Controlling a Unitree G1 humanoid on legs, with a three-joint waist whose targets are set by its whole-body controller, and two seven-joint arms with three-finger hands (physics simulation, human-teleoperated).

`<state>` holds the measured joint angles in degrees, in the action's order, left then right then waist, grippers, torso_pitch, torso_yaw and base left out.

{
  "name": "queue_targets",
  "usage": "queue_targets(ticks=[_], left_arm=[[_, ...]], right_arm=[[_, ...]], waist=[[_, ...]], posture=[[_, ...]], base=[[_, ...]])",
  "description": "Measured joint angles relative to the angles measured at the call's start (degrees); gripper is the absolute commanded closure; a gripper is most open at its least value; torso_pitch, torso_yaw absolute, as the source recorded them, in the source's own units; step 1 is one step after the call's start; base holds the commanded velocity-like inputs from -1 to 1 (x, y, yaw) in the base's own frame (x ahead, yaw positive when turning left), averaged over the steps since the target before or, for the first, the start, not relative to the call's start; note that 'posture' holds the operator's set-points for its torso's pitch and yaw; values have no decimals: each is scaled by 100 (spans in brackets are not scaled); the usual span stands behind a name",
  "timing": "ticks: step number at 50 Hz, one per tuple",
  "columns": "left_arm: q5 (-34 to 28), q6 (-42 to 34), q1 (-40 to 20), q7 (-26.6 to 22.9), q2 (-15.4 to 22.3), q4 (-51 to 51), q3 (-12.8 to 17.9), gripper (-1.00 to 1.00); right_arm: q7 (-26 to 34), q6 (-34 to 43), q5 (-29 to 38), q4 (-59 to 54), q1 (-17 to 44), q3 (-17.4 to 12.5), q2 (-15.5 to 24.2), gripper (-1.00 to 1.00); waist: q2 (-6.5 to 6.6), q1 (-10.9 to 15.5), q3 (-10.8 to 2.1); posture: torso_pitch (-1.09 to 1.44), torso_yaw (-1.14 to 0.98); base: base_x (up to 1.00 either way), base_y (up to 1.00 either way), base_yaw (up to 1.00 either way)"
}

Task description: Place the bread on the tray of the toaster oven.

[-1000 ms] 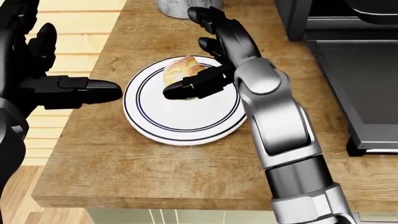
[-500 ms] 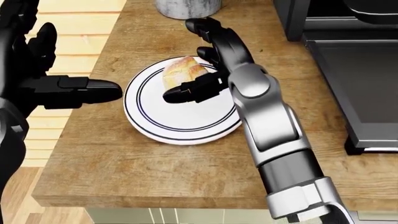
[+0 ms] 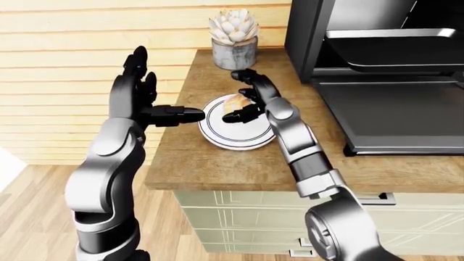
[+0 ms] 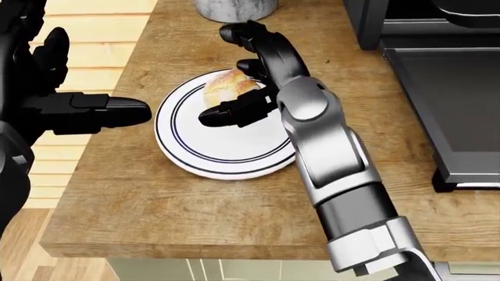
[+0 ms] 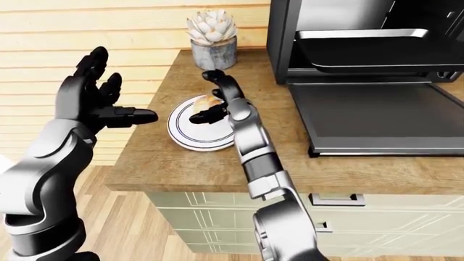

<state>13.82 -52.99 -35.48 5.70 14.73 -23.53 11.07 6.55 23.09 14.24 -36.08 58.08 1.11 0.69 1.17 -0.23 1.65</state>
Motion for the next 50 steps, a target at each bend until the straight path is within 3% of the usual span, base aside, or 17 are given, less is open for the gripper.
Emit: queue_targets(ticks=[15, 21, 31, 38, 50], left_arm=[[4, 18, 23, 3, -15, -7, -18, -100], [12, -2, 7, 8, -5, -12, 2, -100], [29, -12, 6, 20, -4, -45, -3, -100], [42, -33, 0, 29, 7, -53, 13, -100], [67, -23, -2, 44, 17, -35, 9, -100]], right_arm=[[40, -32, 419, 67, -38, 102, -58, -46], [13, -138, 572, -12, -12, 79, -78, -26], [-17, -194, 654, -6, -22, 75, -91, -18], [-39, -233, 807, -112, 58, 117, -107, 2], [17, -282, 1146, -211, 156, 164, -147, 15]], waist=[[5, 1, -8], [6, -4, -10], [10, -9, -21], [12, -12, -17], [18, -9, -11]], posture=[[0, 0], [0, 0], [0, 0], [0, 0], [0, 0]], base=[[0, 0, 0], [0, 0, 0], [0, 0, 0], [0, 0, 0], [0, 0, 0]])
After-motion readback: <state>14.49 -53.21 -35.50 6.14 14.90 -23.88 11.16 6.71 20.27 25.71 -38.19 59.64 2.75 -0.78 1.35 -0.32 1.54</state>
